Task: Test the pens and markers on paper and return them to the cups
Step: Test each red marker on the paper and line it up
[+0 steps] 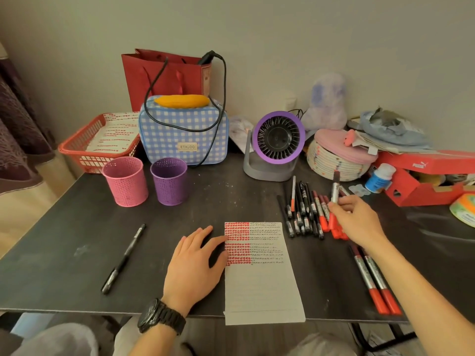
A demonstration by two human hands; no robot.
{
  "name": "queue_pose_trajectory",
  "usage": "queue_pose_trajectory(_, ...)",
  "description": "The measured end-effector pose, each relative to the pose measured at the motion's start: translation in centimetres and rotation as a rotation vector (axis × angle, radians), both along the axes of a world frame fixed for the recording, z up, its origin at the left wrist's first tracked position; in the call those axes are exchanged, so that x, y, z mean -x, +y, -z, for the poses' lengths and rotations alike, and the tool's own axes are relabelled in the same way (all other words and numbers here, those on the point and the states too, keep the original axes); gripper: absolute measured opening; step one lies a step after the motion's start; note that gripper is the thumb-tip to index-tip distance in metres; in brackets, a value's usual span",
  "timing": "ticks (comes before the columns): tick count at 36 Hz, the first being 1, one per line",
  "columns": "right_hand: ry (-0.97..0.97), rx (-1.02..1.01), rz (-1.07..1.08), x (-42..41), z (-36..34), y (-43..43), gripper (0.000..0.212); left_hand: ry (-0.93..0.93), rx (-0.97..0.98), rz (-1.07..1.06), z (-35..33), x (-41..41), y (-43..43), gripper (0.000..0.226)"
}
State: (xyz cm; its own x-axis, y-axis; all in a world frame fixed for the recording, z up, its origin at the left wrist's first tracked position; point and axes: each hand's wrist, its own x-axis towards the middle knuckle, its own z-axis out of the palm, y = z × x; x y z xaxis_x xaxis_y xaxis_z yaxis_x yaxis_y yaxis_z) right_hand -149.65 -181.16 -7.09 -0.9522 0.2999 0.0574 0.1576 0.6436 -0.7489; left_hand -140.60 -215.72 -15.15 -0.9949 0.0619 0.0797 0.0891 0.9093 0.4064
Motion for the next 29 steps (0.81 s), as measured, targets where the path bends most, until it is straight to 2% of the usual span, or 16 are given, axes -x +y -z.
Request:
queue_pose_trajectory(3,0.036,0.347,-0.066,-2.6,-0.3,-2.0,0.008,-0.005,-0.006,-0.004,-0.1,0.0,0.0,0.053)
queue_pose_trajectory(6,0.059,0.603,-0.117,-5.7,-0.3,-4.2,0.007,-0.008,-0.017,-0.006,-0.2,0.0,0.0,0.053)
queue_pose_trajectory(10,0.053,0.792,-0.163,-10.0,0.8,-6.5,0.012,0.004,-0.064,0.000,-0.5,-0.2,0.0,0.050)
queue_pose_trajectory(13,0.012,0.913,-0.160,-12.8,1.8,-7.9,0.020,0.012,-0.178,-0.018,-0.9,-0.4,-0.1,0.039)
queue_pose_trajectory(15,-0.020,0.973,-0.153,-14.4,2.1,-8.8,0.020,0.016,-0.302,-0.058,-1.3,-0.5,-0.1,0.028)
queue_pose_trajectory(17,-0.046,1.001,-0.162,-15.8,2.2,-9.7,0.013,0.051,-0.393,-0.082,-1.6,-1.0,0.0,0.024)
queue_pose_trajectory(19,-0.055,1.014,-0.156,-17.0,2.4,-10.5,0.016,0.097,-0.450,-0.086,-1.9,-2.0,0.6,0.020)
queue_pose_trajectory(22,-0.032,1.043,-0.151,-18.4,3.0,-11.5,0.029,0.144,-0.527,-0.038,-2.0,-4.4,2.2,0.021)
queue_pose_trajectory(25,0.003,1.019,-0.155,-19.3,3.5,-12.5,0.061,0.133,-0.601,0.011,-2.5,-6.9,3.8,0.026)
queue_pose_trajectory(29,-0.020,1.025,-0.148,-19.9,3.9,-13.3,0.070,0.082,-0.604,0.040,-3.2,-8.8,5.4,0.044)
